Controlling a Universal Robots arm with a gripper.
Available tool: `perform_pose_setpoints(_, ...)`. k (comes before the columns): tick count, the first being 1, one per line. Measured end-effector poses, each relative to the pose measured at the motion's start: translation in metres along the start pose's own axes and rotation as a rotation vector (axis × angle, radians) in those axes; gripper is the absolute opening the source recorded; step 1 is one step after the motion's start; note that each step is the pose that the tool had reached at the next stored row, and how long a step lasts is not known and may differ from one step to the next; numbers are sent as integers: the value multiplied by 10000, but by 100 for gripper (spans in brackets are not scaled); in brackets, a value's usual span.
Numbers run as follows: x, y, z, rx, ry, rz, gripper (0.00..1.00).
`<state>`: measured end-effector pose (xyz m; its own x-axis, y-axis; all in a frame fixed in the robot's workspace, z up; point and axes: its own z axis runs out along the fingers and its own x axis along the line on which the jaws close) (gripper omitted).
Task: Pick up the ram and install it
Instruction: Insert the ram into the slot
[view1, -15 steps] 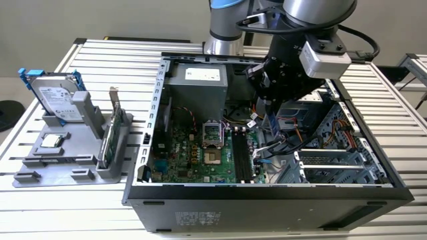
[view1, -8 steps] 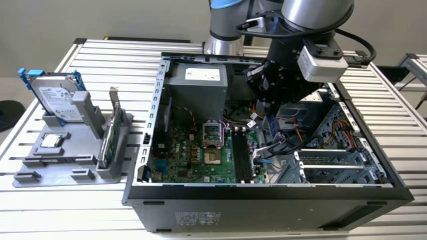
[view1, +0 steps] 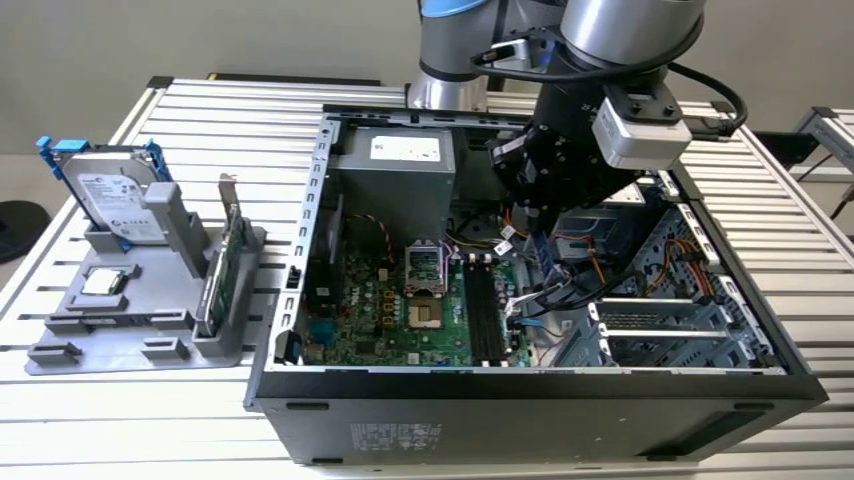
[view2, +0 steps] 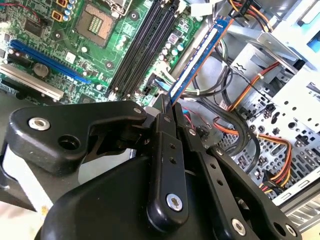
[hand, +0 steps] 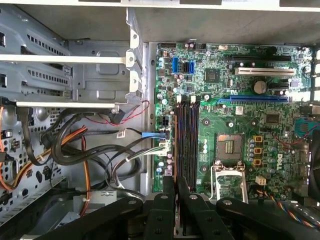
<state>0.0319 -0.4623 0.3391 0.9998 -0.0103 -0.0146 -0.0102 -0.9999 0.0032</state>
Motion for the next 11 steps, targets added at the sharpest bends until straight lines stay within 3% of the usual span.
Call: perform_pose_setpoints(11,1,0,41,0,1,0,0)
